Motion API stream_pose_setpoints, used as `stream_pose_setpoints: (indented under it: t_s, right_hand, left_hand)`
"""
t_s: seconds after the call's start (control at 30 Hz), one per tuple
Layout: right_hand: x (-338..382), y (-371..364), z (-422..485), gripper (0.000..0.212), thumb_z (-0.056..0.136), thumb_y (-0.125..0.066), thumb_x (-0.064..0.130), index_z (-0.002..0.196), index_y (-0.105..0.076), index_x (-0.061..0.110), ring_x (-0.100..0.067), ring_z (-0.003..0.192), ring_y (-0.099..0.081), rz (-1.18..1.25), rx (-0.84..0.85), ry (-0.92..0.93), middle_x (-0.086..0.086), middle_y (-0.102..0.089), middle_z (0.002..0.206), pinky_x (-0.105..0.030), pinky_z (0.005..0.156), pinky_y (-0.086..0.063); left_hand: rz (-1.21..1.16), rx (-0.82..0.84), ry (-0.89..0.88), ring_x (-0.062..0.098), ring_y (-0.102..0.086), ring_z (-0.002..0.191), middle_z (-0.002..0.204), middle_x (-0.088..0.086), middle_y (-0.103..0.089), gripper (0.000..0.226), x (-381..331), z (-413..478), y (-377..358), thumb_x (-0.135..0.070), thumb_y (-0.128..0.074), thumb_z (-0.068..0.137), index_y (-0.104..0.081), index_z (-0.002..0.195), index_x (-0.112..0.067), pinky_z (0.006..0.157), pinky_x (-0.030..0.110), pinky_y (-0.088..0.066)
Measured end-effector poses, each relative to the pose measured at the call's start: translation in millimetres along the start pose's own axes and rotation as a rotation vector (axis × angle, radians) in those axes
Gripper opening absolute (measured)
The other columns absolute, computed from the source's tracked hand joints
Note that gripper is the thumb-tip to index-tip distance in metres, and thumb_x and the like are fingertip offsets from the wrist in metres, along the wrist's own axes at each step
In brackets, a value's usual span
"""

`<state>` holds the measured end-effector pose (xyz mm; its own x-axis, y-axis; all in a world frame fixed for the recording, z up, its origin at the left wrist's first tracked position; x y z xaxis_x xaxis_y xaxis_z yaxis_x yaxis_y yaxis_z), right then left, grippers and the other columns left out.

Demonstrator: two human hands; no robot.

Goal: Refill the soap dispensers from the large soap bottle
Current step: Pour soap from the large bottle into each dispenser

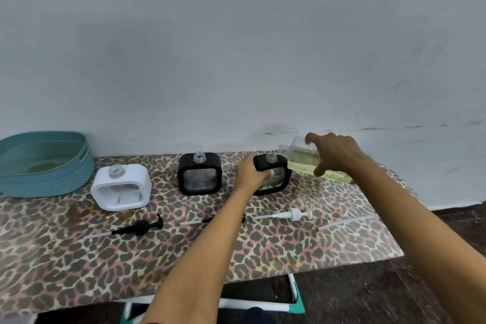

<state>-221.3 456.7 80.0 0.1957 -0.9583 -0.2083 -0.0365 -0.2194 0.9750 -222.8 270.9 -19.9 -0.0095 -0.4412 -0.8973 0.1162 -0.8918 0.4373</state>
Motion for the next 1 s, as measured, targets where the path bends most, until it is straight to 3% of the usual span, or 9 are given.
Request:
stream_pose_setpoints:
  t_s: [0.37,0.57,0.7,0.8,0.9,1.0]
  right_hand:
    - [-2.7,-11.9,4.7,0.084,0.059,-0.085,0.042,0.127,-0.038,0.03,-0.024,0.088,-0.061,0.164,-0.028,0.016,-0.001,-0.066,0.103,-0.028,0.059,-0.041]
    - [-2.3,-24.6,5.5,0.077,0.054,-0.088,0.033,0.119,-0.046,0.03,-0.022,0.087,-0.061,0.555,-0.049,0.006,0.0,-0.068,0.099,-0.038,0.074,-0.054]
    - [-7.7,-20.5,2.2,0.075,0.054,-0.092,0.025,0.115,-0.049,0.026,-0.02,0.08,-0.067,0.851,-0.141,-0.021,-0.004,-0.068,0.097,-0.031,0.067,-0.053]
    - [-8.0,-12.0,-2.1,0.073,0.055,-0.092,0.027,0.115,-0.05,0.026,-0.015,0.079,-0.069,0.939,-0.211,-0.034,-0.002,-0.068,0.096,-0.026,0.065,-0.051]
    - [-1.9,-1.8,-5.3,0.072,0.055,-0.091,0.029,0.115,-0.05,0.028,-0.016,0.082,-0.07,1.007,-0.255,-0.029,-0.002,-0.068,0.097,-0.032,0.072,-0.054]
    - [15.1,10.2,-8.6,0.073,0.054,-0.091,0.032,0.115,-0.051,0.028,-0.018,0.086,-0.068,1.062,-0.284,-0.007,-0.003,-0.068,0.097,-0.036,0.074,-0.056]
  left_hand:
    - [-0.012,0.0,0.003,0.017,-0.057,0.094,0.109,0.006,-0.064,0.051,-0.4,-0.7,1.6,-0.017,-0.083,0.067,-0.058,0.111,-0.01,0.079,0.024,-0.043]
    - [-0.014,-0.003,0.005,0.02,-0.059,0.097,0.108,0.006,-0.064,0.053,1.2,-0.3,2.6,-0.019,-0.085,0.064,-0.058,0.11,-0.011,0.081,0.028,-0.047]
    - [-0.014,0.006,0.016,0.023,-0.058,0.103,0.111,0.007,-0.062,0.059,2.8,-0.5,2.5,-0.018,-0.085,0.063,-0.056,0.113,-0.01,0.082,0.028,-0.046]
    - [-0.015,0.022,0.025,0.025,-0.054,0.114,0.123,0.009,-0.057,0.071,2.1,-0.6,5.4,-0.018,-0.085,0.064,-0.049,0.124,-0.008,0.088,0.027,-0.042]
    - [-0.009,0.04,0.024,0.025,-0.045,0.126,0.136,0.009,-0.048,0.083,0.7,-2.2,13.0,-0.021,-0.085,0.065,-0.041,0.134,-0.008,0.099,0.031,-0.037]
    - [-0.035,-0.006,0.001,0.023,-0.044,0.127,0.137,0.008,-0.048,0.08,0.2,-6.2,33.7,-0.024,-0.083,0.067,-0.042,0.134,-0.01,0.102,0.032,-0.037]
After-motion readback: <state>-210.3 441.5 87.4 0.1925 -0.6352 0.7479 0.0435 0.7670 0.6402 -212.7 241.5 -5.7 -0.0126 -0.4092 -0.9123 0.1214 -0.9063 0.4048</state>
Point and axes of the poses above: each hand's wrist, its own z-axis towards the middle knuckle, its own y-axis out of the back of the hand, x = y × z, the point moved 10 cm from there along z, towards the middle knuckle
